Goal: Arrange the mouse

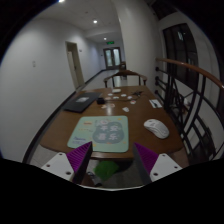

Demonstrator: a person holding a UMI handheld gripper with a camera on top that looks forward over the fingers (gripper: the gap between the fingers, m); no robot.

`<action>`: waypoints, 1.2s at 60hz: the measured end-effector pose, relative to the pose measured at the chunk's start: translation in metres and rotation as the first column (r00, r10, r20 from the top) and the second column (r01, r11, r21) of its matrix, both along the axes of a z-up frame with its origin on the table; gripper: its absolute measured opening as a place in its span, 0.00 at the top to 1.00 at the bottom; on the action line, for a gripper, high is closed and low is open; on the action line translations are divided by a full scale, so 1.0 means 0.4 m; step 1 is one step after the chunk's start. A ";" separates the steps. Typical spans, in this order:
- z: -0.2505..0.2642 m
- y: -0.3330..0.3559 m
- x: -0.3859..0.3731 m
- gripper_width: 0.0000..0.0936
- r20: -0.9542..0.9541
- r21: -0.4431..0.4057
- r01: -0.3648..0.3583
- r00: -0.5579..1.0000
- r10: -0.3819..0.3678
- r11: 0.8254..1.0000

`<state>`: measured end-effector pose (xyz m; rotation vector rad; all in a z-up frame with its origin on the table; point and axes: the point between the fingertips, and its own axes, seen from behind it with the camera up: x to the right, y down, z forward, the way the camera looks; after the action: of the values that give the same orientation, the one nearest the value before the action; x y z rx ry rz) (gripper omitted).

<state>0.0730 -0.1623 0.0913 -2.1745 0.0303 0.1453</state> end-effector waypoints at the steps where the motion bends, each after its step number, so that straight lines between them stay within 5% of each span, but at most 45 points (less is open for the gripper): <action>1: -0.004 -0.001 0.011 0.13 0.009 -0.005 0.009 1.000 -0.009 1.000; 20: -0.175 0.108 0.382 0.15 0.182 -0.041 0.188 0.967 -0.178 0.981; 37: -0.260 0.311 0.499 0.13 0.181 -0.025 0.084 0.980 -0.078 0.996; 45: -0.270 0.409 0.546 0.15 0.132 -0.015 0.093 0.987 -0.090 0.996; 48: -0.272 0.445 0.557 0.19 0.129 -0.013 0.091 0.988 -0.089 0.996; 52: -0.271 0.451 0.579 0.48 0.141 -0.012 0.132 0.982 -0.129 0.991; 68: -0.249 0.428 0.577 0.58 0.083 -0.009 0.235 0.969 -0.233 0.972; 72: -0.168 0.417 0.548 0.59 0.077 0.052 0.262 0.961 -0.266 0.964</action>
<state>0.2923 0.0044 0.0240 -2.1109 0.2672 -0.0963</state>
